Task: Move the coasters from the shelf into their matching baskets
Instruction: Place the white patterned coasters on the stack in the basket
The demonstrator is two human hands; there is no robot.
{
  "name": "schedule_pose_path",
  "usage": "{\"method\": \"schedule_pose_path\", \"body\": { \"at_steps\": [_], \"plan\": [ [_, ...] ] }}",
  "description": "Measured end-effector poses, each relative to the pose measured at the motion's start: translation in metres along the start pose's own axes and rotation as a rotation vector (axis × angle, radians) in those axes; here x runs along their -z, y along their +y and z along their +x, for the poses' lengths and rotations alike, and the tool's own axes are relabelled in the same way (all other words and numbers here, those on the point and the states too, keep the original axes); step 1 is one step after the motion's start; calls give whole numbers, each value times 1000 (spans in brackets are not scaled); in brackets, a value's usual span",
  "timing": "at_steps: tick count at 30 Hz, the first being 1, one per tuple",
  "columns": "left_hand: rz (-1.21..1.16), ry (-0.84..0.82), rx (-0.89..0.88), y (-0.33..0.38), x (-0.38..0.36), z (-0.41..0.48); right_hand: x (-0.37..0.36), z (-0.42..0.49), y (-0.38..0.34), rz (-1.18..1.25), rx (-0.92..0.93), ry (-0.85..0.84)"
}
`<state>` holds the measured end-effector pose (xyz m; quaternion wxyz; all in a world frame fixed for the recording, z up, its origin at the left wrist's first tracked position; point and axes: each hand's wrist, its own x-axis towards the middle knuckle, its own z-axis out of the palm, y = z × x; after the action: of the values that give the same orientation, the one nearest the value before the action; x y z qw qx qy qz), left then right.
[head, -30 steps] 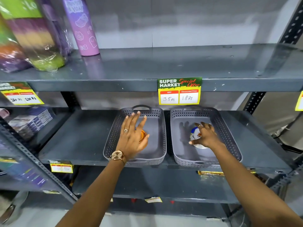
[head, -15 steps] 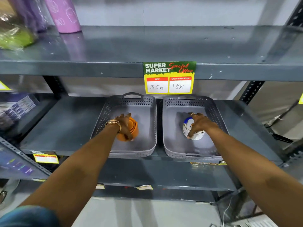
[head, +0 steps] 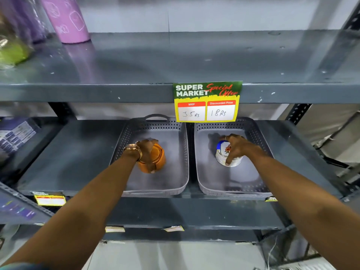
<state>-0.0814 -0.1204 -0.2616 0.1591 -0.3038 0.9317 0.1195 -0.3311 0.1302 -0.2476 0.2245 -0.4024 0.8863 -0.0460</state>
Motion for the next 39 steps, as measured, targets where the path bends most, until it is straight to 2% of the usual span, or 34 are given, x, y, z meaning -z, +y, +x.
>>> {"method": "schedule_pose_path", "body": {
  "at_steps": [10, 21, 26, 32, 39],
  "plan": [
    [-5, 9, -91, -3, -2, 0, -12, -4, -1, 2, 25, 32],
    [4, -45, -97, -4, -2, -5, -15, -15, -1, -18, 14, 35],
    [27, -79, -99, -10, 1, -6, -12, -24, 0, 11, -5, 102],
    [124, 50, -98, -5, 8, -19, -13, -41, -9, 17, -5, 225],
    [60, 22, -60, -2, -13, -26, -22, -36, -7, -78, -111, 93]
  ]
}}
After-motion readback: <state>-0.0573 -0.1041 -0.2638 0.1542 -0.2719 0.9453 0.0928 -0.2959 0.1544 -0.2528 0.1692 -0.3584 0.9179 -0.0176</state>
